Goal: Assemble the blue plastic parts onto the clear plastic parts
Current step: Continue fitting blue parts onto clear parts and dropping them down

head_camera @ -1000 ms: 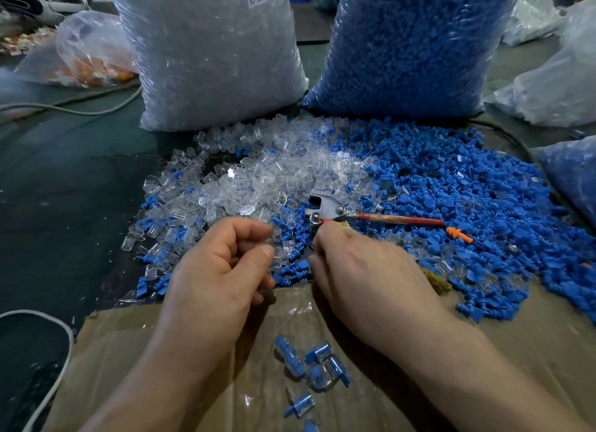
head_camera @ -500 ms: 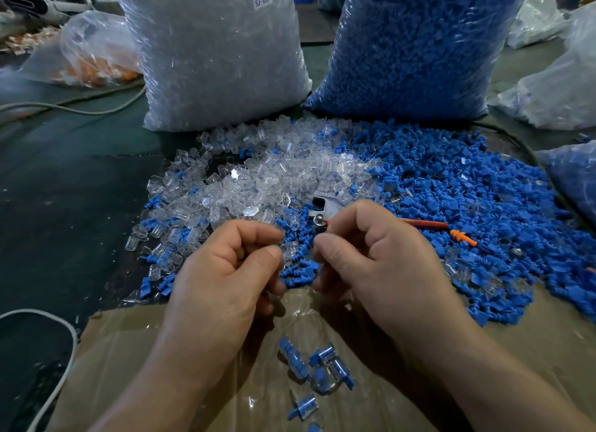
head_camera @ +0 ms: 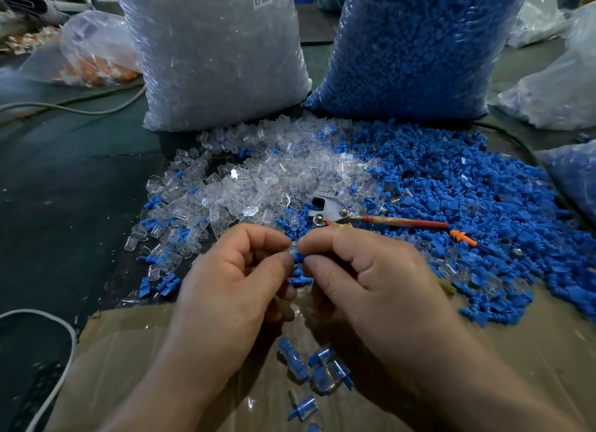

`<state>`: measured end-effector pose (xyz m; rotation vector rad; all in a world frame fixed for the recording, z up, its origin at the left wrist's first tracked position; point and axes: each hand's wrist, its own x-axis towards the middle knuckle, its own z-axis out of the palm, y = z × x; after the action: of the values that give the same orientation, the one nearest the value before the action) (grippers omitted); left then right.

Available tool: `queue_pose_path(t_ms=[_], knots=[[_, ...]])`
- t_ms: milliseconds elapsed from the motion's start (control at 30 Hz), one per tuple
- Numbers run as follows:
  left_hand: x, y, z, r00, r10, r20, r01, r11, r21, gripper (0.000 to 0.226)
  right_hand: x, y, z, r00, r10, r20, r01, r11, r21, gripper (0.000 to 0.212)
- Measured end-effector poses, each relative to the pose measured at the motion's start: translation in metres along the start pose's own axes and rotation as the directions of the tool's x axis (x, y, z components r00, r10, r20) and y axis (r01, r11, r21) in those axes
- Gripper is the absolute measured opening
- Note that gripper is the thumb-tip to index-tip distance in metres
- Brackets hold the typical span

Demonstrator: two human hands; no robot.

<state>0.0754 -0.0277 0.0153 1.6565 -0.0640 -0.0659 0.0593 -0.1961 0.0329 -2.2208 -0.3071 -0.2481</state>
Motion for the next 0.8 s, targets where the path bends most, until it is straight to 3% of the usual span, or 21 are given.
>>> queue_pose_path(t_ms=[167,300,467,633,733,800], knots=[[-0.002,-0.003,0.001,0.999,0.032,0.036,-0.033,0.999,0.041,0.024,-0.002,-0.001,0.004,0.997,-0.068,-0.026,0.063,0.986,-0.157,0.011],[-0.004,-0.002,-0.002,0.995,0.040,0.089,-0.048,0.995,0.082,0.025,-0.003,-0.004,0.003,0.984,-0.176,-0.001,0.171,0.959,-0.227,0.026],[-0.003,-0.001,-0.004,0.984,-0.131,0.121,0.151,0.973,-0.173,0.021,-0.004,-0.006,0.001,0.980,-0.187,0.075,0.198,0.957,-0.210,0.038],[-0.003,0.002,-0.002,0.985,-0.070,0.158,0.095,0.983,-0.156,0.017,-0.004,-0.003,0.002,0.982,-0.184,0.042,0.188,0.971,-0.151,0.029],[-0.002,0.003,0.001,0.994,-0.062,0.085,0.075,0.985,-0.158,0.014,-0.003,0.001,0.000,0.984,-0.176,0.014,0.171,0.927,-0.333,0.037],[-0.002,0.002,-0.001,0.998,-0.058,0.022,0.061,0.992,-0.114,0.024,0.001,0.008,-0.007,0.999,-0.038,-0.024,0.020,0.850,-0.526,0.058]])
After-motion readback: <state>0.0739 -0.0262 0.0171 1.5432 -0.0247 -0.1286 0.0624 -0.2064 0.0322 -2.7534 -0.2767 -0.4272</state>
